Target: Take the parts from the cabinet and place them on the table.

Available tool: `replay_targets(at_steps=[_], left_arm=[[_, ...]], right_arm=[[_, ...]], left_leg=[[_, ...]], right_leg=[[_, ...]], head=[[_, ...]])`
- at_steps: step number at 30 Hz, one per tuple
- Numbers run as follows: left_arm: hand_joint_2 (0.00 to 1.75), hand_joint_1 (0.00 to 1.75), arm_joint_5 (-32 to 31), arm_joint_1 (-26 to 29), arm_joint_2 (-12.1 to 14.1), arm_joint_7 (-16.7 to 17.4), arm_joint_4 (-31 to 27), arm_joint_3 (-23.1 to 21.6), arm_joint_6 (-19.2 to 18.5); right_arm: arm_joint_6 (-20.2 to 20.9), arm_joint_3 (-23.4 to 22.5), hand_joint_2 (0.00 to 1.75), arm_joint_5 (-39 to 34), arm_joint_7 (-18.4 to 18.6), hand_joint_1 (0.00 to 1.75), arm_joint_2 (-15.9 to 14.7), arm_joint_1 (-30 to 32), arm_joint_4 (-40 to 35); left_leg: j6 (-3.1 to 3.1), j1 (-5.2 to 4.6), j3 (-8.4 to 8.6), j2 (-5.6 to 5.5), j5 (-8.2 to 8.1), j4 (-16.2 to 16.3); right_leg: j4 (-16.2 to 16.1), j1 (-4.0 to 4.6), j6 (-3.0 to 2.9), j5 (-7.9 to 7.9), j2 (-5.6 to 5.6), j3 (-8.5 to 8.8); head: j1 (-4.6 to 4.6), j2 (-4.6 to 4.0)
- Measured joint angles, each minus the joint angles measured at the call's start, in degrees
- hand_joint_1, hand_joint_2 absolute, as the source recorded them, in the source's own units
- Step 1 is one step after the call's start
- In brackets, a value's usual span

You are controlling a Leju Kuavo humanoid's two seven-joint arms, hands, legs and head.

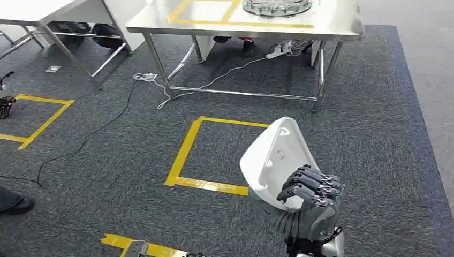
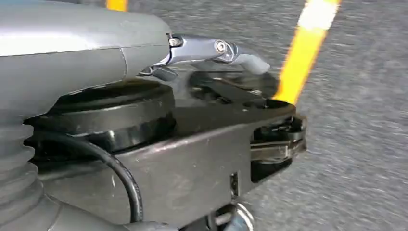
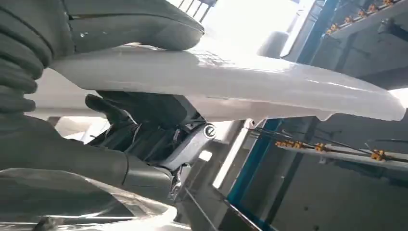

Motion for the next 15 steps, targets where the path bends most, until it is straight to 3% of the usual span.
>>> replay_targets(at_steps=[1,2,3,4,5,6,7,8,9,10,12,13,14,15], left_arm=[[1.75,0.00,-0.02,0.23,0.09,0.02,0.00,0.00,0.00],[1.75,0.00,-0.02,0.52,0.64,0.02,0.07,0.00,0.04],[1.75,0.00,-0.07,0.67,0.55,0.11,0.07,-0.02,0.04],[1.75,0.00,-0.04,0.57,0.39,0.15,0.07,-0.04,0.11],[1.75,0.00,-0.09,0.38,0.33,0.15,0.07,-0.07,0.18],[1.75,0.00,-0.13,0.15,0.48,0.15,0.07,-0.04,0.17],[1.75,0.00,-0.20,0.15,0.44,0.15,0.07,-0.04,0.17],[1.75,0.00,-0.24,0.15,0.29,0.13,0.07,-0.04,0.17],[1.75,0.00,-0.26,0.18,0.11,0.13,0.07,-0.04,0.15],[1.75,0.00,-0.31,0.22,0.02,0.15,0.07,-0.04,0.15],[1.75,0.00,-0.37,0.31,-0.04,0.15,0.07,-0.04,0.17],[1.75,0.00,-0.37,0.30,-0.04,0.15,0.07,-0.04,0.17],[1.75,0.00,-0.37,0.28,-0.04,0.17,0.07,-0.04,0.17],[1.75,0.00,-0.37,0.27,-0.04,0.20,0.07,-0.04,0.17]], right_arm=[[-0.02,0.00,1.75,-0.02,0.00,1.75,0.00,0.06,0.02],[-0.02,0.00,1.75,-0.07,0.00,1.75,-0.02,0.05,0.11],[-0.02,0.00,1.75,-0.04,-0.04,1.75,-0.02,0.09,0.17],[-0.02,0.02,1.75,-0.02,-0.09,1.75,-0.02,0.06,-0.02],[-0.02,0.02,1.75,-0.04,-0.09,1.75,-0.02,0.02,-0.15],[-0.02,0.00,1.75,-0.07,-0.09,1.75,-0.02,-0.20,-0.15],[-0.02,0.02,1.75,-0.02,-0.13,1.75,-0.04,-0.25,-0.15],[-0.02,0.00,1.75,-0.04,-0.17,1.75,-0.04,-0.27,-0.13],[-0.02,-0.02,1.75,-0.04,-0.17,1.75,-0.07,-0.24,-0.13],[-0.02,-0.02,1.75,-0.04,-0.17,1.75,-0.09,-0.22,-0.13],[-0.02,-0.04,1.75,-0.04,-0.17,1.75,-0.15,-0.22,-0.11],[-0.02,-0.04,1.75,-0.07,-0.17,1.75,-0.18,-0.20,-0.11],[-0.02,-0.04,1.75,-0.11,-0.17,1.75,-0.22,-0.17,-0.11],[-0.02,-0.04,1.75,-0.15,-0.17,1.75,-0.24,-0.12,-0.09]], left_leg=[[1.40,-0.87,0.19,0.01,7.93,-4.54],[2.31,-1.91,0.30,-0.26,17.55,-9.23],[2.04,-2.02,0.65,-0.72,18.10,-8.94],[1.81,-2.18,1.26,-0.60,17.36,-9.07],[1.84,-1.88,1.64,-0.49,16.47,-9.53],[1.88,-1.89,2.67,-0.62,15.94,-9.71],[2.07,-1.58,3.76,-0.77,15.32,-10.34],[2.44,-1.58,4.78,-0.78,14.46,-10.69],[2.52,-1.57,5.72,-0.78,13.54,-10.79],[2.53,-1.57,6.80,-0.79,12.51,-10.81],[2.57,-1.65,9.28,-1.08,10.46,-10.82],[2.58,-1.73,10.62,-1.32,9.44,-10.82],[2.57,-1.85,12.12,-1.50,8.49,-10.81],[2.58,-2.01,13.65,-1.66,7.35,-10.81]], right_leg=[[-1.01,0.01,0.00,-0.76,-0.07,1.32],[-1.52,0.16,0.16,-1.54,0.01,2.74],[-2.81,0.27,0.62,-2.30,0.38,3.66],[-4.25,0.24,0.68,-2.55,0.45,4.63],[-3.70,0.27,1.09,-1.18,0.36,5.38],[-1.53,0.40,1.56,0.39,0.38,4.31],[3.09,0.38,1.60,1.70,0.34,2.09],[8.81,0.54,1.28,2.77,0.26,-1.32],[13.36,0.79,0.90,1.52,0.29,-4.89],[15.97,1.01,0.68,-1.67,0.30,-7.94],[16.44,1.45,0.77,-9.23,0.36,-12.13],[15.46,1.48,0.76,-11.39,0.39,-13.63],[13.48,1.47,0.81,-11.24,0.40,-14.78],[10.58,1.48,0.76,-7.94,0.46,-15.60]], head=[[-0.09,0.00],[0.16,0.00],[0.20,0.00],[-0.37,0.00],[-0.24,0.00],[-0.31,0.00],[-0.09,0.02],[0.02,0.02],[0.09,0.02],[0.11,0.02],[0.09,0.02],[0.07,0.02],[0.04,0.02],[0.11,0.02]])
